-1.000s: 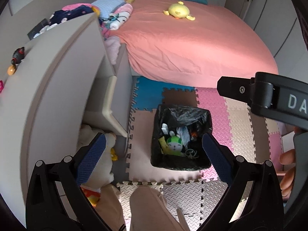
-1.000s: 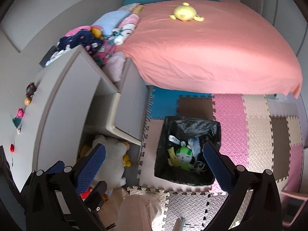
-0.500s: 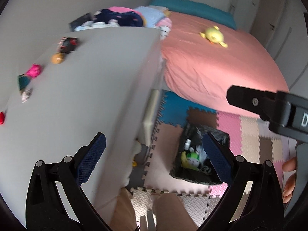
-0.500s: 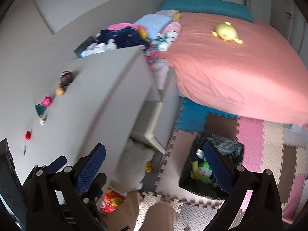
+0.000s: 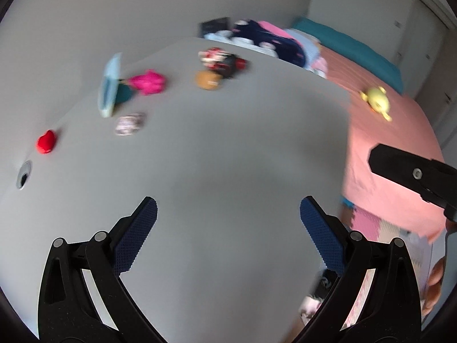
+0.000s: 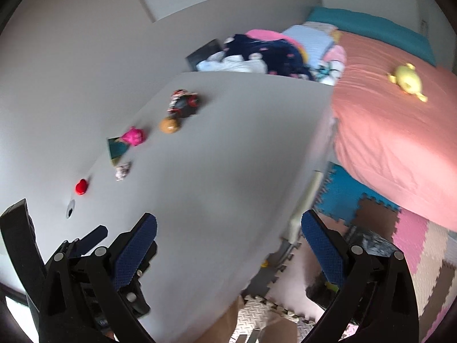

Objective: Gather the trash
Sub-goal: 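Move both tools back over the desk toward the remaining toys, then grasp the pink toy with the right tool while the left tool grasps the blue card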

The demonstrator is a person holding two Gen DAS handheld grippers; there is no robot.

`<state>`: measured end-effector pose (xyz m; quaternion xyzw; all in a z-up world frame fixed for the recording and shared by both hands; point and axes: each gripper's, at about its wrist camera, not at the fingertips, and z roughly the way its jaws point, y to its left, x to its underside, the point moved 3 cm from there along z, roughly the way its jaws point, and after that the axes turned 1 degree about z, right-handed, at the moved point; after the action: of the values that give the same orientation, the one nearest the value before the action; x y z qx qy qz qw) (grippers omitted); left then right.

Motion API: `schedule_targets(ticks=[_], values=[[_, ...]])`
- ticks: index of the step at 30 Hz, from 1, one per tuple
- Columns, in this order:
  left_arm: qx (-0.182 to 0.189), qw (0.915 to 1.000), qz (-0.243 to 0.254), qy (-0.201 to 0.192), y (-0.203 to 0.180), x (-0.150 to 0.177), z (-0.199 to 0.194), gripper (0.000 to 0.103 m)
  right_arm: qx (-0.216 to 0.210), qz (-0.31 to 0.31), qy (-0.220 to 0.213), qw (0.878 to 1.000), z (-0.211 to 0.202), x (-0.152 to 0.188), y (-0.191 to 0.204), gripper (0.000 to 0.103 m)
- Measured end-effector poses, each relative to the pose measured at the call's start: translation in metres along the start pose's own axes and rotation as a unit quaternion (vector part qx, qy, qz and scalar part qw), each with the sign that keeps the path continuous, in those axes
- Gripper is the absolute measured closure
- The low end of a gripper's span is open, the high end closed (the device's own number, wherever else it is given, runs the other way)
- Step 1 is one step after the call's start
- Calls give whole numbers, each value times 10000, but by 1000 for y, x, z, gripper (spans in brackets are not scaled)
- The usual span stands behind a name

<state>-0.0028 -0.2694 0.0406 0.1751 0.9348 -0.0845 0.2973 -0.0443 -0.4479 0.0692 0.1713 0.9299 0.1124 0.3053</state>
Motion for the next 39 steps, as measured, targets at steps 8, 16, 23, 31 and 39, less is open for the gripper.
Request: schedule_targets(ticks=[8, 16, 23, 31, 39], values=[[-468, 9970, -609, -45, 97, -16, 7, 6, -193, -494, 222, 9983, 40, -26, 63, 2], [-858, 9894, -1167, -54, 184, -31, 17, 10, -110, -1135, 507, 9922, 92, -46, 126, 22], [-1069, 9856, -1309, 80, 229, -37, 36, 13, 1, -1508, 717, 9860, 142, -67, 171, 29], [-1201, 9797, -1596, 159, 269, -48, 51, 13, 266, -1954, 758, 9774, 193, -88, 200, 29], [-1286, 9803, -1486, 178, 273, -55, 63, 13, 361, -2411, 597, 9680, 221, -101, 219, 29]])
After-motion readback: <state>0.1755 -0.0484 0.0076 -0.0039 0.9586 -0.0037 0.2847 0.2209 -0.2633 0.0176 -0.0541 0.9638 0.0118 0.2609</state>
